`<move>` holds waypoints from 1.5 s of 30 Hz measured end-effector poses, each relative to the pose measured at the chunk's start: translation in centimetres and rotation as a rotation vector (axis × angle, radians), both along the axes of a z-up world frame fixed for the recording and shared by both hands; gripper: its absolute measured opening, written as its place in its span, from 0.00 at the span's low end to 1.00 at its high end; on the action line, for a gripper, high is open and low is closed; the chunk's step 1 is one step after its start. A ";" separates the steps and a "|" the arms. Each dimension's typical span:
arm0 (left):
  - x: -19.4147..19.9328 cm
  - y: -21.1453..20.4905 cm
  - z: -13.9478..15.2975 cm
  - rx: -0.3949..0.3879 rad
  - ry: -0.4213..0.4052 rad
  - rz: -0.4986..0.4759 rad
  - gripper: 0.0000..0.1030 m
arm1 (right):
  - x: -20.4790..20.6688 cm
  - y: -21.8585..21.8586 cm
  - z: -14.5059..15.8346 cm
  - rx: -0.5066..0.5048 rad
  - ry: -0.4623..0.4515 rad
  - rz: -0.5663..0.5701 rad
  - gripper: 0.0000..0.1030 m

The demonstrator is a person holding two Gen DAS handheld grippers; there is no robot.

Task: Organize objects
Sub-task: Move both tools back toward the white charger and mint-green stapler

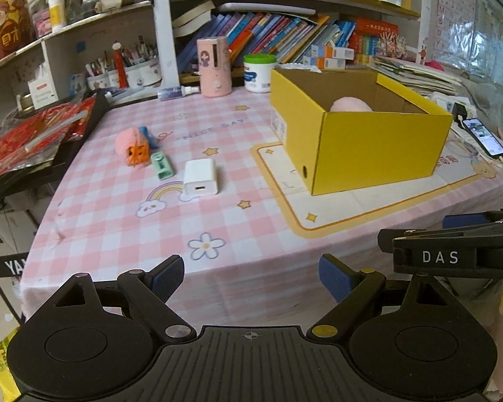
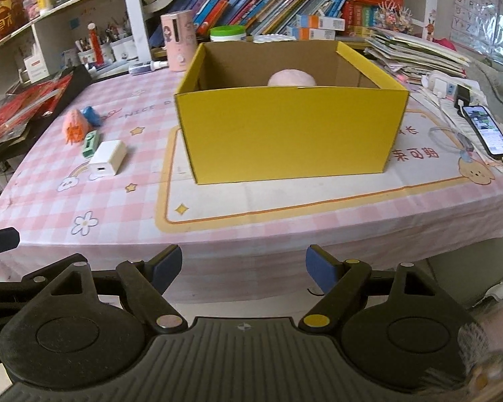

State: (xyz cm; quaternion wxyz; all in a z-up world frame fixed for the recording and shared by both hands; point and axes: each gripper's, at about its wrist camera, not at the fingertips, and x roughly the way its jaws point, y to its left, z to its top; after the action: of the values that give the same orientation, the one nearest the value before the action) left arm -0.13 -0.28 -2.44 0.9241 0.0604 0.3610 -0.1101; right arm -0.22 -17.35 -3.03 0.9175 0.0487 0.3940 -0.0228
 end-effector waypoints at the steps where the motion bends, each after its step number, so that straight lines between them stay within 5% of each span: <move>1: -0.1 0.4 0.0 0.000 0.001 0.005 0.87 | 0.0 0.3 0.0 0.000 0.000 0.005 0.78; 30: -0.3 8.8 0.1 -0.038 -0.012 0.169 0.87 | 2.1 9.6 0.4 -0.040 -0.010 0.189 0.80; 45: 3.4 10.5 -0.3 -0.038 -0.004 0.249 0.87 | 7.0 11.7 -0.2 -0.039 0.000 0.274 0.80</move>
State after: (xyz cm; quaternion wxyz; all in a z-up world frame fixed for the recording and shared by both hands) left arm 3.29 10.25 -2.71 0.9324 -0.0023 0.3615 -0.0015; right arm 6.80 -5.60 -3.21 0.9128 -0.0233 0.3965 0.0950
